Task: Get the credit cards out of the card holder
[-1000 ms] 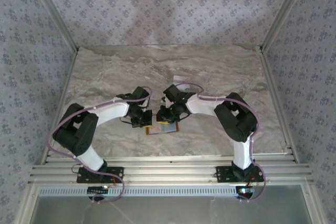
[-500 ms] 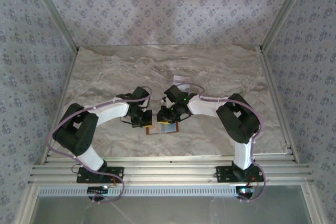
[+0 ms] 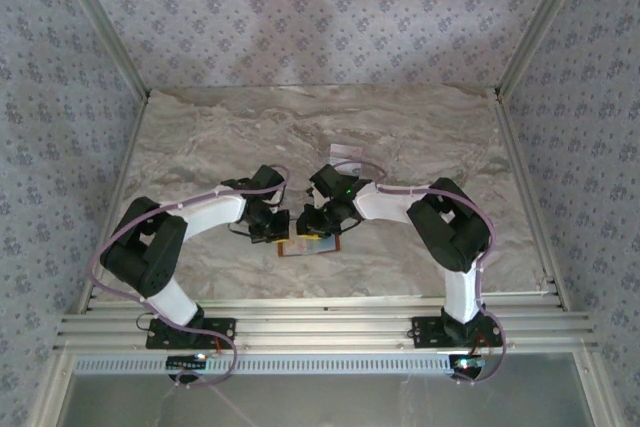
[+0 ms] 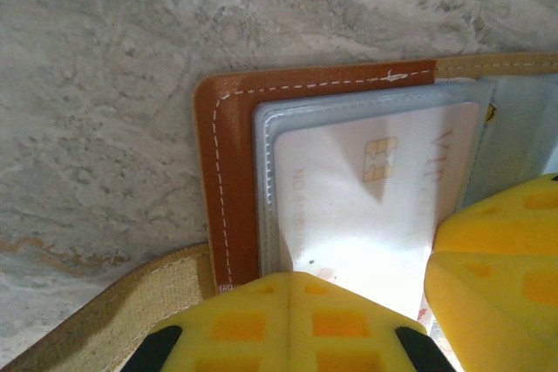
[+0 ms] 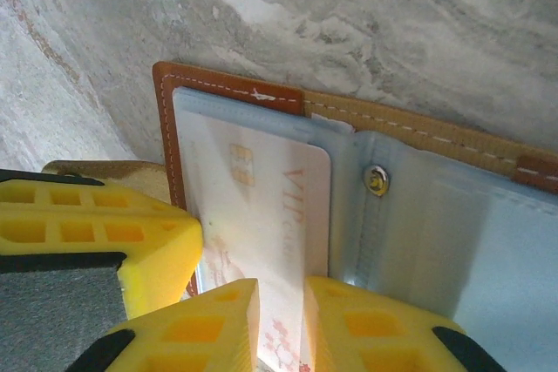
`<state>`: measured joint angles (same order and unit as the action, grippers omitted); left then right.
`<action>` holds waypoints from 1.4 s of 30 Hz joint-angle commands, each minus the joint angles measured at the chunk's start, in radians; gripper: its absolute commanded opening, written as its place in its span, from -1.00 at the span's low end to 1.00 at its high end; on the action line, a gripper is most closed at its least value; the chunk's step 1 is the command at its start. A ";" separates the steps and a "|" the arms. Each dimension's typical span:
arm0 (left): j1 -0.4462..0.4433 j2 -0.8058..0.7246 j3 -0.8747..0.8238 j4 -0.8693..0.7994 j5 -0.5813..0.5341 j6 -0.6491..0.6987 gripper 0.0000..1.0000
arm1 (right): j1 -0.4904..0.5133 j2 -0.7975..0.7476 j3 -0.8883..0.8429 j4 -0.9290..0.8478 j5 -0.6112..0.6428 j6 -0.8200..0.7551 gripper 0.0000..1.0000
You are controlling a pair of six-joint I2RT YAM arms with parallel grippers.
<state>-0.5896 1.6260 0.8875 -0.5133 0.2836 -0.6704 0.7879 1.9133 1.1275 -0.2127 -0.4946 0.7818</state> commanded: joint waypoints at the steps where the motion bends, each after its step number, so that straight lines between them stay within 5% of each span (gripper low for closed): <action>1: -0.003 -0.008 -0.001 -0.047 -0.024 0.018 -0.95 | 0.001 0.019 0.019 -0.078 0.062 -0.016 -0.56; 11: -0.003 -0.014 0.003 -0.059 -0.034 0.021 -0.93 | 0.012 -0.013 0.056 -0.184 0.142 -0.053 -0.59; 42: -0.006 0.039 0.015 -0.106 -0.099 0.045 -0.95 | -0.014 0.035 0.079 -0.101 0.033 -0.068 -0.59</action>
<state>-0.5911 1.6321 0.9020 -0.5514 0.2447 -0.6403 0.7746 1.9335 1.2034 -0.3386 -0.4278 0.7250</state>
